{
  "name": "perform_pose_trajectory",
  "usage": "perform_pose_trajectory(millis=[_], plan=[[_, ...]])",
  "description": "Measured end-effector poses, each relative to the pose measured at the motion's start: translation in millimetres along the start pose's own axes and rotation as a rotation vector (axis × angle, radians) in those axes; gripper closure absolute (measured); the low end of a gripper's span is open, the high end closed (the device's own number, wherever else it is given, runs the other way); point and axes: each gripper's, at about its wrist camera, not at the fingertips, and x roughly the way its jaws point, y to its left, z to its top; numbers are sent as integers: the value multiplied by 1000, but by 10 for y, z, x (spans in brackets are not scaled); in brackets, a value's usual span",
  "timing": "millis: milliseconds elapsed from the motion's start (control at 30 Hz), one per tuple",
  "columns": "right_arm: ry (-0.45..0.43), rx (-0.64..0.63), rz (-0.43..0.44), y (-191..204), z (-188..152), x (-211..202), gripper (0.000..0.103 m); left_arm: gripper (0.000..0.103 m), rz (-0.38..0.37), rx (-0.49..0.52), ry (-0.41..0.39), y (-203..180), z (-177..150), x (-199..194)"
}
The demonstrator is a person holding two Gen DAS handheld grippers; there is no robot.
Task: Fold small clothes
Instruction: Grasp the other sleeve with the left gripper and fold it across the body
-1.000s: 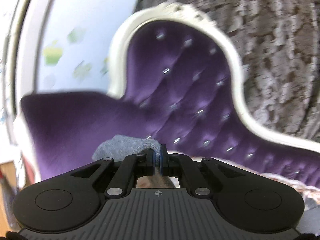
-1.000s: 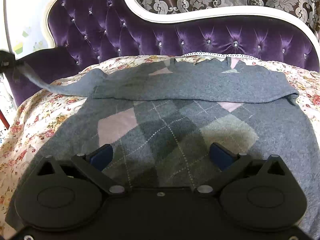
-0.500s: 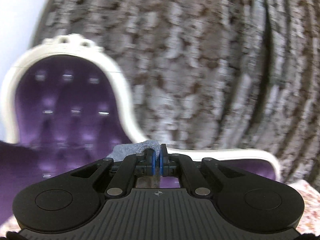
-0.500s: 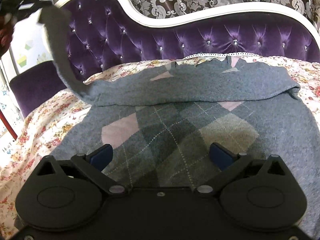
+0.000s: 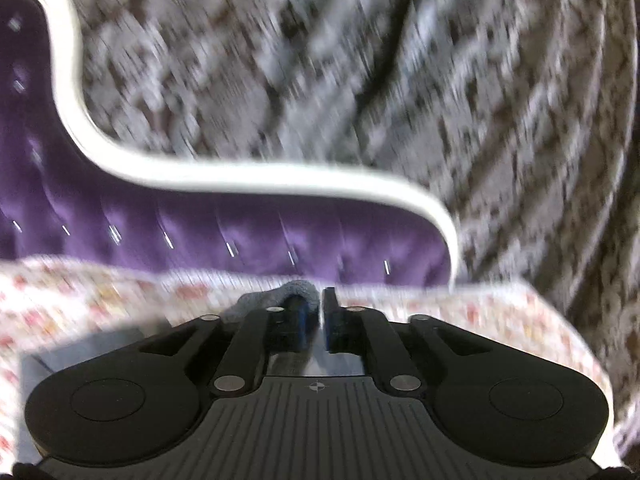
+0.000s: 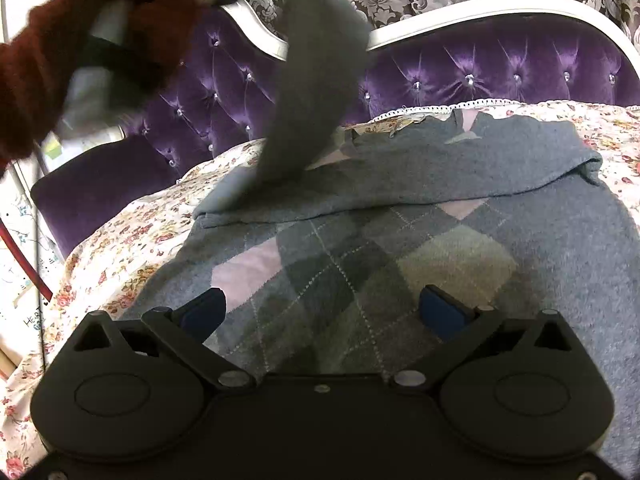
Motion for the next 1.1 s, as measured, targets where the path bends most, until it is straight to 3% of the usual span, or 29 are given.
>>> perform_pose_trajectory(millis=[33, 67, 100, 233, 333, 467, 667, 900, 1100], plan=[[0, 1, 1, -2, -1, -1, 0, 70, 0, 13, 33, -44, -70, 69], [0, 2, 1, -4, 3, 0, 0, 52, 1, 30, 65, -79, -141, 137], [-1, 2, 1, -5, 2, -1, 0, 44, -5, 47, 84, -108, -187, 168], [0, 1, 0, -6, -1, 0, 0, 28, -49, 139, 132, -206, -327, 138], [1, -2, -3, -9, 3, 5, 0, 20, -64, 208, 114, -236, -374, 5], [4, -9, -10, 3, 2, 18, 0, 9, -59, 227, 77, -183, -442, -193], [9, -20, -19, 30, 0, 26, 0, 8, 90, 205, 38, 96, -666, -482], [14, -35, -32, 62, -5, 40, 0, 8, 266, 75, 104, 582, -982, -572], [23, -55, -50, 96, 0, 40, 0, 8, 324, -56, 162, 874, -1157, -552]])
